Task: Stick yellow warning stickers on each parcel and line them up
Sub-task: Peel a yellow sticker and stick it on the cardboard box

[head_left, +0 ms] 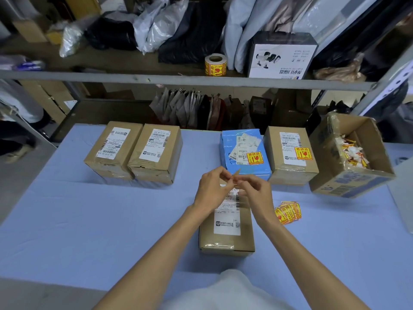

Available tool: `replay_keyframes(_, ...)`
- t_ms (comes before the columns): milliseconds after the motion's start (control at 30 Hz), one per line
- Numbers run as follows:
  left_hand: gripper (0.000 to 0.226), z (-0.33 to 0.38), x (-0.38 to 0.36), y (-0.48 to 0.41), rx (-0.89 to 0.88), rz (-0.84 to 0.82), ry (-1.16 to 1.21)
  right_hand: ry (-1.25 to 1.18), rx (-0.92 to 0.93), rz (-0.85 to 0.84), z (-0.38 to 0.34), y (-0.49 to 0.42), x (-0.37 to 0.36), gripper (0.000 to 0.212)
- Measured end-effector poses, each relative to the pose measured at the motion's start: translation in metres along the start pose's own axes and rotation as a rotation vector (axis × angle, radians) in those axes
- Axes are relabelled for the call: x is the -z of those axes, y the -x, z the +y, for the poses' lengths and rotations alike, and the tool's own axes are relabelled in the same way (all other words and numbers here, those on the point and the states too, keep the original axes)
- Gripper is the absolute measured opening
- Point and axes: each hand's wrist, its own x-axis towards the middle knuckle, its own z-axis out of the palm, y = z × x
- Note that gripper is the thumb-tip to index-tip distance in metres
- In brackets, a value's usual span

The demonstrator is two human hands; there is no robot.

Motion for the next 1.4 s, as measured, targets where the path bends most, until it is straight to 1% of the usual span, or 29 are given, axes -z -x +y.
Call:
replay_keyframes(33,0.006,-0.001,0.001,-0.001,0.037,0.013,0.032,-0.011,-0.007,0.002,0.001,0.001,0.002,0.018)
replay_keyframes(100,0.005,-0.003,0.005,-0.003,0.120,0.024,0.118,0.061,0.031,0.073,0.003,0.000,0.006,0.011)
replay_keyframes(133,0.006,-0.004,0.006,-0.003,0.157,0.011,0.162,0.110,0.048,0.104,0.004,0.000,0.008,0.011)
replay_keyframes(233,0.011,-0.005,0.010,-0.003,0.229,-0.072,0.261,0.154,0.043,0.065,0.004,-0.005,0.011,0.013)
replay_keyframes(333,0.006,-0.007,0.011,-0.003,0.280,-0.152,0.276,0.196,0.063,0.030,0.004,-0.009,0.011,0.003)
replay_keyframes(400,0.004,-0.009,0.011,-0.003,0.309,-0.163,0.295,0.203,0.062,0.037,0.003,-0.010,0.010,0.003)
replay_keyframes(467,0.004,-0.012,0.009,-0.001,0.335,-0.128,0.326,0.187,0.053,0.048,0.004,-0.008,0.009,0.005)
replay_keyframes(500,0.004,-0.013,0.008,-0.001,0.344,-0.103,0.321,0.186,0.054,0.062,0.005,-0.007,0.008,0.006)
replay_keyframes(600,0.013,-0.015,0.007,-0.001,0.385,-0.063,0.304,0.180,0.051,0.106,0.010,-0.005,0.006,0.006)
replay_keyframes(700,0.018,-0.018,0.009,0.002,0.411,-0.077,0.325,0.181,0.031,0.054,0.012,0.000,0.008,0.004)
replay_keyframes(767,0.021,-0.021,0.008,0.007,0.414,-0.074,0.333,0.170,0.022,0.019,0.011,0.004,0.010,0.009)
replay_keyframes(833,0.019,-0.021,0.005,0.013,0.422,-0.049,0.302,0.163,0.010,0.012,0.013,0.008,0.012,0.014)
replay_keyframes(900,0.016,-0.018,0.002,0.021,0.433,-0.019,0.272,0.176,-0.028,0.032,0.017,0.011,0.012,0.010)
replay_keyframes(967,0.017,-0.015,-0.002,0.029,0.428,-0.004,0.229,0.201,-0.058,0.060,0.021,0.015,0.013,0.009)
replay_keyframes(1033,0.022,-0.015,-0.003,0.035,0.418,-0.020,0.195,0.229,-0.070,0.081,0.024,0.022,0.014,0.008)
replay_keyframes(1167,0.039,-0.020,0.000,0.043,0.435,-0.127,0.242,0.319,-0.059,0.069,0.027,0.041,0.022,0.009)
replay_keyframes(1267,0.035,-0.021,-0.004,0.050,0.434,-0.133,0.161,0.370,-0.048,0.076,0.031,0.052,0.025,0.007)
replay_keyframes(1300,0.035,-0.021,-0.006,0.052,0.439,-0.121,0.155,0.383,-0.049,0.091,0.033,0.054,0.025,0.011)
replay_keyframes(1400,0.036,-0.024,-0.011,0.057,0.472,-0.120,0.156,0.352,-0.106,0.107,0.034,0.055,0.026,0.034)
